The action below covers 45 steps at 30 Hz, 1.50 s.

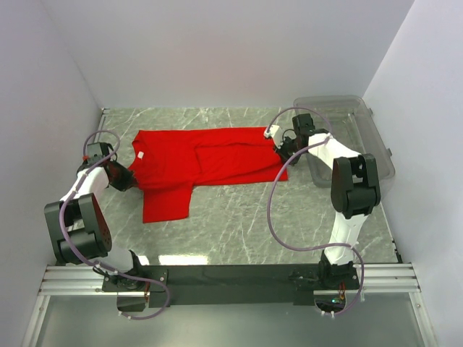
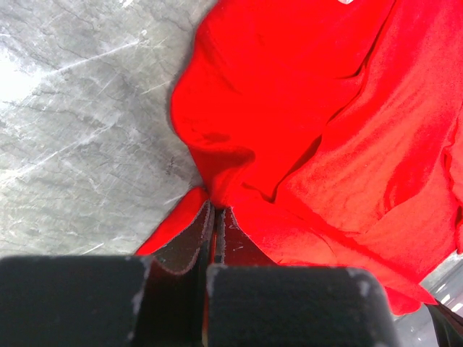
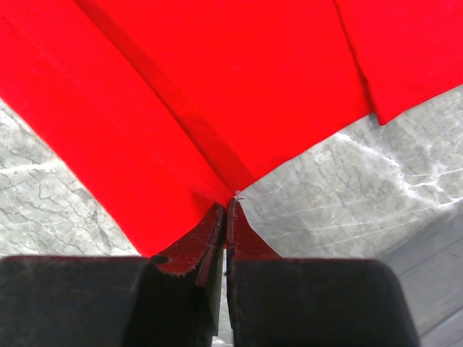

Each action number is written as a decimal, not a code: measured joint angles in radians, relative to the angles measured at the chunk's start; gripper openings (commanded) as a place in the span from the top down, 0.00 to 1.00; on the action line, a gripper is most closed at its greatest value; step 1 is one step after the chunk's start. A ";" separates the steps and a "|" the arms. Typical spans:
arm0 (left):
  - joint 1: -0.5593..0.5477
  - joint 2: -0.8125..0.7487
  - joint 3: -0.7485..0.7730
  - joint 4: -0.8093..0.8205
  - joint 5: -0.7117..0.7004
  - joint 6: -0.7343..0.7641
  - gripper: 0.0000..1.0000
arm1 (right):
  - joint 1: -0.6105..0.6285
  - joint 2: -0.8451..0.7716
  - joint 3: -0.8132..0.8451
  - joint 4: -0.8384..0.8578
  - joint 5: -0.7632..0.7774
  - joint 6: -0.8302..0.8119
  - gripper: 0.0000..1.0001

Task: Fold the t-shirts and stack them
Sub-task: Fold the tshirt

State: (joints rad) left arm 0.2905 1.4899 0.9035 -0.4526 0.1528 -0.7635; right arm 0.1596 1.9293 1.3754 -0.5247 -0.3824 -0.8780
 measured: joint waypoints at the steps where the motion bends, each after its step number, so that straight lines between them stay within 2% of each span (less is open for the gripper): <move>1: 0.000 0.000 0.000 0.000 0.000 0.000 0.99 | 0.000 0.000 0.002 0.000 0.000 0.000 0.94; 39: 0.003 0.222 0.176 0.022 0.013 0.027 0.99 | 0.002 0.059 0.048 0.006 0.036 0.033 0.92; 45: 0.003 0.243 0.188 0.021 0.016 0.027 0.99 | 0.002 0.063 0.055 0.007 0.038 0.040 0.89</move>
State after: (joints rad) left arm 0.2932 1.7325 1.0916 -0.4313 0.1688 -0.7364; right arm 0.1612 1.9926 1.4303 -0.5175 -0.3443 -0.8375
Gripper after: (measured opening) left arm 0.018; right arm 0.104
